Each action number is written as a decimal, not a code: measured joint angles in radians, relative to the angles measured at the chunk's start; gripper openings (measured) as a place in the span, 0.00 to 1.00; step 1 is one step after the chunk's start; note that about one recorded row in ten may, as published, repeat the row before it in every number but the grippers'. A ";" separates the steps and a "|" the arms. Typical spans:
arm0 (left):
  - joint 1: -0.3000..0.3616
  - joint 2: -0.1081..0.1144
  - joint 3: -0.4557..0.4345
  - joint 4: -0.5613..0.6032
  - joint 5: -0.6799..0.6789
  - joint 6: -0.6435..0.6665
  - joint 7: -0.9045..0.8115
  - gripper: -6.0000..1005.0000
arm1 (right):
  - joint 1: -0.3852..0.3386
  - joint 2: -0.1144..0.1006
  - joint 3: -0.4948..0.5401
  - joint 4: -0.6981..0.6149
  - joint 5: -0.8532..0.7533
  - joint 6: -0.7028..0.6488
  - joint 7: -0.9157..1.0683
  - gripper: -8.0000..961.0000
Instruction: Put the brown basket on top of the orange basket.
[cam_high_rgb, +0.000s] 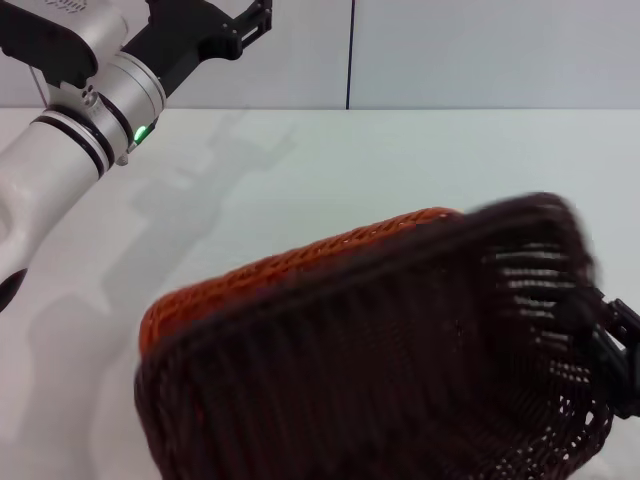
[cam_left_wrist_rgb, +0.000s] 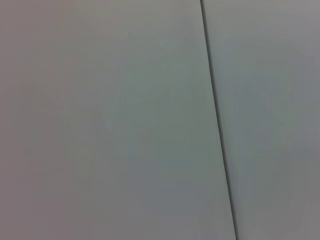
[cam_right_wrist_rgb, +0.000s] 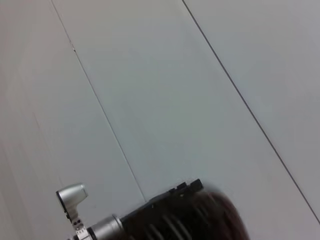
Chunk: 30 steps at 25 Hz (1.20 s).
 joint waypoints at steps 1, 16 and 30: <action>0.000 0.000 0.000 0.000 0.000 0.000 0.002 0.84 | 0.002 0.000 0.002 -0.003 0.000 0.003 0.006 0.25; 0.002 -0.003 -0.003 0.000 -0.001 0.003 0.002 0.84 | 0.055 -0.001 0.009 -0.089 0.006 -0.024 0.031 0.56; 0.109 -0.014 -0.003 0.002 -0.119 0.194 -0.015 0.84 | 0.199 -0.003 0.039 -0.249 0.389 0.079 -0.107 0.56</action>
